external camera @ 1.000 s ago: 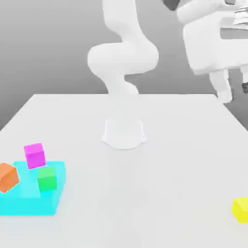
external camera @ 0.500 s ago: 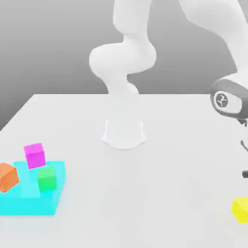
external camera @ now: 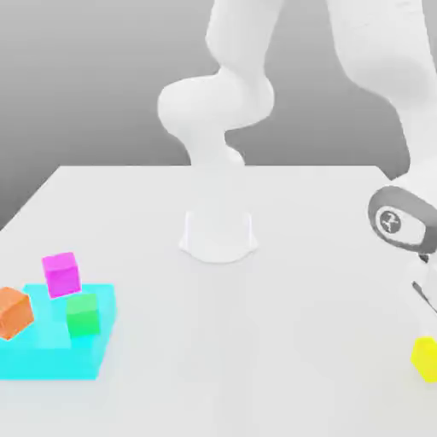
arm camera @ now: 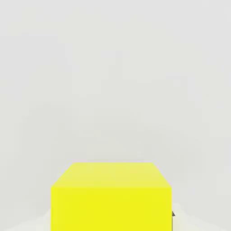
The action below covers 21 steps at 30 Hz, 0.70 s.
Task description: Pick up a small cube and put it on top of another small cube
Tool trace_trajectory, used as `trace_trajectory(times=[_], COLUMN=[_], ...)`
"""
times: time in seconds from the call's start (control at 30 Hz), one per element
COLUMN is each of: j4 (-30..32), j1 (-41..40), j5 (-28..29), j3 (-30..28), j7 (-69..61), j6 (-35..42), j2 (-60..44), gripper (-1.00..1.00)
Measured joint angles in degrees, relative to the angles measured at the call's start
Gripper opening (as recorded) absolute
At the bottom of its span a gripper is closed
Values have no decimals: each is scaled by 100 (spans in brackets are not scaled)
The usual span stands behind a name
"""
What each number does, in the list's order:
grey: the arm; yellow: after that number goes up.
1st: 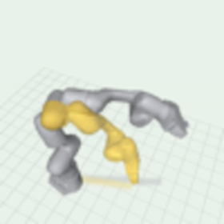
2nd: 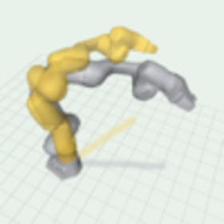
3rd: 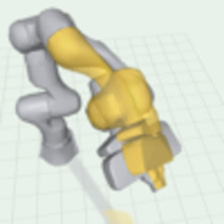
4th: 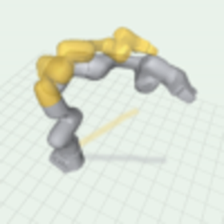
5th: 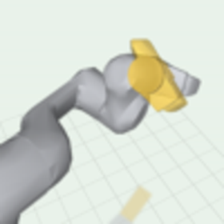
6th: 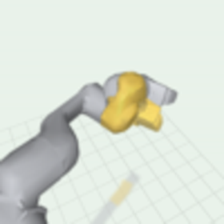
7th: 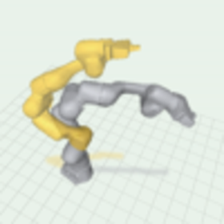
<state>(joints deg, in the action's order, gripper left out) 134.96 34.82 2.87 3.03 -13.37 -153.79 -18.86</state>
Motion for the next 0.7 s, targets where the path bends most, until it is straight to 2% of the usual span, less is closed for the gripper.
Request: trace_trajectory(times=[0.23,0.43,0.6,0.7], j4=[551,1142,1659,1814], j1=[-1108,-2889,-3741,-3859], j5=[126,406,628,471], j3=[-982,-1893,-2752,-3012], j7=[-882,-1838,-2610,-2929], j6=[578,1068,1333,1133], j2=[1267,2395,3114,3010], gripper=[-100,-100,-100,-100])
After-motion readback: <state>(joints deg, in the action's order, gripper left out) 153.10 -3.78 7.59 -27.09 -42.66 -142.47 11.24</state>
